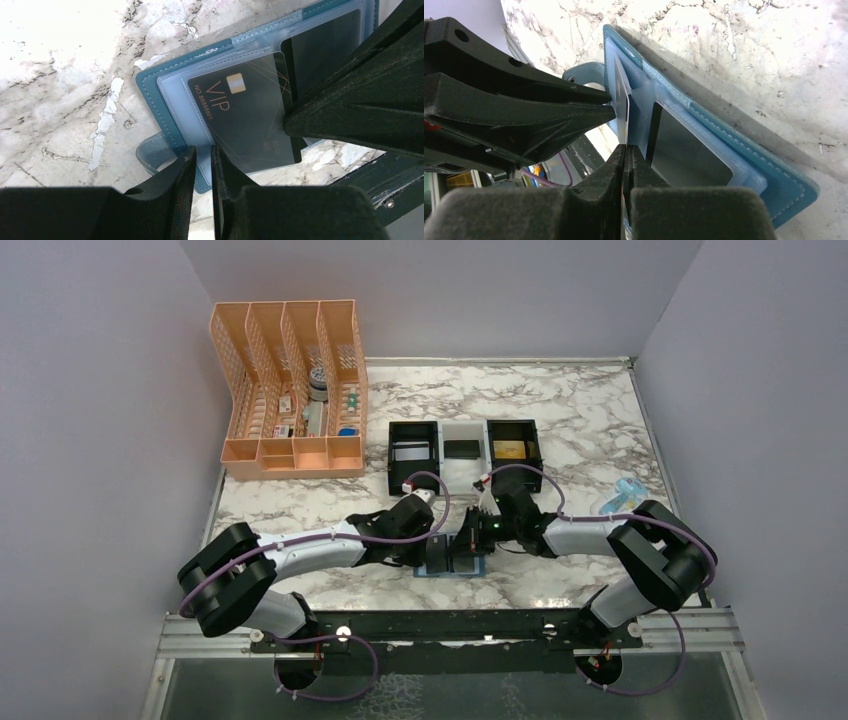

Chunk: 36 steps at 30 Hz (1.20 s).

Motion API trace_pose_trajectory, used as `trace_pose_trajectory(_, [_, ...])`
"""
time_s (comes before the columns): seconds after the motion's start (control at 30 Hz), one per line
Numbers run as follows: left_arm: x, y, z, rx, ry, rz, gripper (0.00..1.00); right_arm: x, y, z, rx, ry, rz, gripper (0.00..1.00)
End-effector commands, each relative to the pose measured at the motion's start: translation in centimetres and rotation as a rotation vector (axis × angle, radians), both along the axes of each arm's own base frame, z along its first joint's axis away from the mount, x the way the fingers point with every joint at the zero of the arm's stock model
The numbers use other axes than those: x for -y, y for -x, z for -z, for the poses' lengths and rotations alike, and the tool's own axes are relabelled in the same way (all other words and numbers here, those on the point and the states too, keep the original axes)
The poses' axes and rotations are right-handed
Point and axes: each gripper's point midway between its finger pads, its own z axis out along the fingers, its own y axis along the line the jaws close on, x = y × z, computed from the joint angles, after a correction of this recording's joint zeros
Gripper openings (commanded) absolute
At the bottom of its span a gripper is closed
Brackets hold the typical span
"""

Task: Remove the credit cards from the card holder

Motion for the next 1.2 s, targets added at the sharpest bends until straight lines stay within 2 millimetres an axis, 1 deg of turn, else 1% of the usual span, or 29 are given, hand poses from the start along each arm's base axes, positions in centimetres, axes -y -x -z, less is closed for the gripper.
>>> trace_pose_trajectory(0.0, [-1.2,0.4,0.8,-0.01,-0.053,-0.01,0.2,-0.4,0.3,-0.8,0.008,-0.049,-0.038,0.03])
trace_pose_trajectory(0.17, [-1.1,0.4,0.6,-0.008,-0.048,-0.007,0.2,-0.1,0.2,-0.2,-0.009,-0.029,-0.008,0.03])
trace_pose_trajectory(0.27, [-1.1,0.4,0.5,-0.006,-0.045,-0.008,0.2,-0.4,0.4,-0.2,-0.026,-0.05,-0.024,0.04])
trace_pose_trajectory(0.37, [-1.1,0.4,0.6,-0.007,-0.045,-0.008,0.2,-0.6,0.4,-0.2,-0.039,-0.067,-0.018,0.09])
trace_pose_trajectory(0.43, [-1.0,0.4,0.5,-0.008,-0.043,-0.009,0.2,-0.6,0.2,0.0,-0.043,-0.063,-0.007,0.11])
trace_pose_trajectory(0.6, [-1.1,0.4,0.6,-0.008,-0.044,-0.007,0.2,-0.5,0.2,0.1,-0.045,-0.063,0.002,0.11])
trace_pose_trajectory(0.77, [-1.2,0.5,0.7,-0.01,-0.047,-0.01,0.2,-0.1,0.4,0.7,-0.063,-0.042,0.022,0.13])
trace_pose_trajectory(0.87, [-1.1,0.4,0.6,-0.007,-0.045,-0.007,0.2,0.1,0.2,0.6,-0.056,-0.038,0.04,0.13])
trace_pose_trajectory(1.03, [-1.2,0.4,0.6,-0.005,-0.046,-0.007,0.2,0.4,0.2,0.5,-0.052,-0.036,0.044,0.11])
trace_pose_trajectory(1.17, [-1.0,0.4,0.5,-0.006,-0.044,-0.008,0.2,0.3,0.4,0.3,-0.047,-0.052,0.037,0.01])
